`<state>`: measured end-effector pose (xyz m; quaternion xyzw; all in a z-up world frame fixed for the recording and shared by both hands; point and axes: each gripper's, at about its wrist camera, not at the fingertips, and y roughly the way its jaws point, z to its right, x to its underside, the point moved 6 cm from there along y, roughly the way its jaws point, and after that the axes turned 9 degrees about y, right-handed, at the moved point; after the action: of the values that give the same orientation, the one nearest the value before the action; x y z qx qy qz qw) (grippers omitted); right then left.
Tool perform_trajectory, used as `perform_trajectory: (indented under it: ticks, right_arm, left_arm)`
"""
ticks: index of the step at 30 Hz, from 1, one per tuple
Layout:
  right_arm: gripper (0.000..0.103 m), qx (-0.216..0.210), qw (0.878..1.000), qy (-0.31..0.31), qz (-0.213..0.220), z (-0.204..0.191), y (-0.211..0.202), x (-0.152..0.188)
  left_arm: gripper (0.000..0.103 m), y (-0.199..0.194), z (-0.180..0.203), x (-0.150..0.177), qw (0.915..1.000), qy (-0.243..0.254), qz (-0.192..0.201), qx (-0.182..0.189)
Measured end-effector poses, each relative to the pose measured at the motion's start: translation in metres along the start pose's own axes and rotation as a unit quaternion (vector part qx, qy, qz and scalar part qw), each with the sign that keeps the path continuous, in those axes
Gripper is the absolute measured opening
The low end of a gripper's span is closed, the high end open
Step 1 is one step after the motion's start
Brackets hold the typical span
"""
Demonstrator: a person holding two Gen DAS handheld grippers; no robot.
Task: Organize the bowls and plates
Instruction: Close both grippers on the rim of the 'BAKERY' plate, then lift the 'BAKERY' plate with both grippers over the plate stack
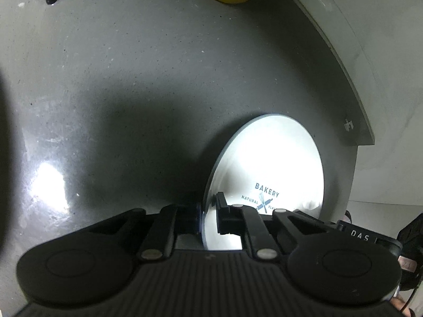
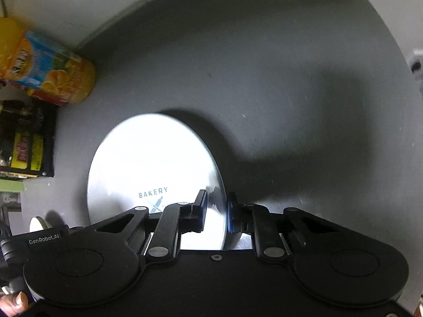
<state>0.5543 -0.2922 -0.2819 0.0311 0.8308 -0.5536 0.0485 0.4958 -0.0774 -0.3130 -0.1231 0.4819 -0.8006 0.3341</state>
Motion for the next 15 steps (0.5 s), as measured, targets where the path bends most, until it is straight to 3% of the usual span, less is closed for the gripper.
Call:
perform_trajectory:
  ticks: [6, 10, 15]
  right_arm:
    - [0.007, -0.047, 0.999, -0.023, 0.016, -0.015, -0.023, 0.003]
    - [0.007, -0.061, 0.997, -0.04, 0.025, -0.026, -0.031, 0.004]
    - [0.007, -0.078, 0.995, -0.044, 0.032, -0.037, -0.034, -0.002]
  left_arm:
    - [0.008, -0.021, 0.001, 0.0, 0.9998, 0.009, 0.019, 0.006]
    - [0.008, -0.033, -0.005, -0.005, 0.9994, 0.007, 0.033, -0.012]
    - [0.008, -0.048, -0.004, -0.011, 0.9986, 0.01, 0.051, -0.008]
